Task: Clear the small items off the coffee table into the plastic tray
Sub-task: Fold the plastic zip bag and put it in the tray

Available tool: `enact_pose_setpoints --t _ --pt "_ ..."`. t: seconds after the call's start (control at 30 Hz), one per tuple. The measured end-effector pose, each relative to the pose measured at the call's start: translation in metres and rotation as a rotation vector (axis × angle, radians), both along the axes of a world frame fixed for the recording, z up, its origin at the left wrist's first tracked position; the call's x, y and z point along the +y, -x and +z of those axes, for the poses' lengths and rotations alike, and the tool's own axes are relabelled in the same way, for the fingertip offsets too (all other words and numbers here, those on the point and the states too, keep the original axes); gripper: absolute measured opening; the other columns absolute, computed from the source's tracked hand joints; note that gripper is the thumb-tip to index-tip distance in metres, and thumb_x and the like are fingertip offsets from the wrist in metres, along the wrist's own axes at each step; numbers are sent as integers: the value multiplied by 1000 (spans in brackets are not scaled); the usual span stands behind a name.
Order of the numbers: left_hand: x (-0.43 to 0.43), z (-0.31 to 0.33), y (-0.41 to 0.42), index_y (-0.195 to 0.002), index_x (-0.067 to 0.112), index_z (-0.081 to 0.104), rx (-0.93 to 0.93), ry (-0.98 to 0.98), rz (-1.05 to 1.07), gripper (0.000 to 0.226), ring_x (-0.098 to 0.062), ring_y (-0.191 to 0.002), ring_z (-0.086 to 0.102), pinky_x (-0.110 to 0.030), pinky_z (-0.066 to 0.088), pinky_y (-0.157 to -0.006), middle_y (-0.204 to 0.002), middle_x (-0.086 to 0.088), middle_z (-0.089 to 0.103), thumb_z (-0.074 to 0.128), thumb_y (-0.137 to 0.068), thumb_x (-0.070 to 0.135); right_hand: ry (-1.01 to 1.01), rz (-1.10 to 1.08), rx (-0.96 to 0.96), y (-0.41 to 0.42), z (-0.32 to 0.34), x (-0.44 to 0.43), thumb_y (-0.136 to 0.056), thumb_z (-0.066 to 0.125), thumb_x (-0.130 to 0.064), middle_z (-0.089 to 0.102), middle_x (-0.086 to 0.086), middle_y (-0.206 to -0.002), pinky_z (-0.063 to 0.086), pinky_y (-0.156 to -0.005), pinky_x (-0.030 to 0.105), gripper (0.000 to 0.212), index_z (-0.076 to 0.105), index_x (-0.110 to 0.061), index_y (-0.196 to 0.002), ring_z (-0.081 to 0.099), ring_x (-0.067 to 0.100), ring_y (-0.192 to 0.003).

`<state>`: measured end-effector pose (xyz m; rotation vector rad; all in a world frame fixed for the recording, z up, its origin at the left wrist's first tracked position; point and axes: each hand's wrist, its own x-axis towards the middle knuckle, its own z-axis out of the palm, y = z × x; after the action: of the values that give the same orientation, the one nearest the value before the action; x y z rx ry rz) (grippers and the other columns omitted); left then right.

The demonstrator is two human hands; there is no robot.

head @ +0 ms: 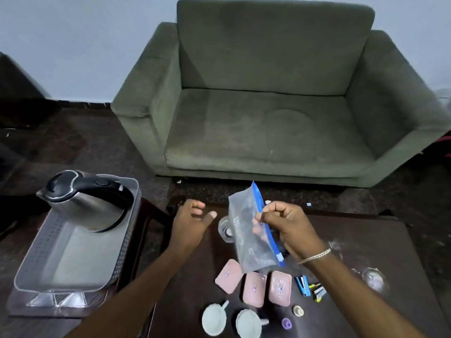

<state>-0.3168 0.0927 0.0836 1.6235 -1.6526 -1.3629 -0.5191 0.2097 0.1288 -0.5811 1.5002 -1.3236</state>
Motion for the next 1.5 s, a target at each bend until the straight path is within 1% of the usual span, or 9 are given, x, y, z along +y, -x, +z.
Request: enact_pose_setpoints --t 0.17,0.33,0.47,0.6,0.73,0.97,1.13,1.3,1.5 --pt "42 52 42 -102 18 66 393 -299 -226 23 -14 -76 73 -31 62 -64 -88 -8 75 77 -90 34 39 92 340 -19 13 10 -79 74 -8 67 12 -64 53 -60 38 10 67 -5 -73 61 15 -61" --pt "47 60 54 -101 17 54 198 32 -171 25 -41 -77 72 -55 62 -67 -85 -12 75 67 -89 0 29 142 527 -30 22 21 -88 59 -7 75 -8 -85 62 -75 44 21 77 -17 -89 73 9 -80" --pt "49 55 55 -89 25 44 161 203 -274 45 -23 -64 57 -47 52 -59 -83 -5 58 60 -76 -14 -94 58 794 -26 16 24 -86 59 -7 75 -5 -99 54 -88 34 24 76 -16 -102 70 11 -93" --pt "56 50 55 -82 15 66 88 387 -449 40 -7 -107 62 -27 51 -84 -114 4 60 47 -73 -20 -282 198 991 -23 11 29 -91 56 -26 67 7 -125 46 -100 35 37 63 -16 -126 60 25 -117" --pt "58 51 56 -120 16 72 -174 399 -555 54 -1 -132 50 -20 42 -109 -155 8 45 45 -79 -7 -469 304 1253 -26 8 33 -89 47 -23 50 9 -137 32 -112 34 49 47 -12 -137 41 30 -127" --pt "66 74 71 -150 18 48 -238 444 -719 69 0 -145 37 -12 27 -115 -165 13 32 46 -84 0 -366 201 1017 -29 18 21 -84 53 -11 58 5 -130 48 -91 36 44 57 -14 -127 57 25 -119" --pt "80 83 74 -152 22 44 -250 412 -746 62 -10 -136 50 -31 44 -109 -167 15 24 45 -92 6 -413 173 1125 -19 14 18 -95 51 -11 52 6 -126 51 -84 40 31 47 -14 -126 59 29 -113" --pt "88 81 72 -152 25 44 -244 433 -732 68 -11 -130 51 -29 45 -104 -164 20 25 46 -87 5 -513 204 1197 -9 13 13 -91 47 -11 67 8 -102 45 -68 34 15 58 -14 -102 68 30 -95" --pt "101 82 72 -153 18 44 -172 501 -840 70 -18 -126 60 -33 50 -105 -168 15 23 45 -83 5 -561 319 1141 -5 10 7 -95 45 -12 73 13 -104 49 -80 36 27 65 -7 -112 68 30 -100"
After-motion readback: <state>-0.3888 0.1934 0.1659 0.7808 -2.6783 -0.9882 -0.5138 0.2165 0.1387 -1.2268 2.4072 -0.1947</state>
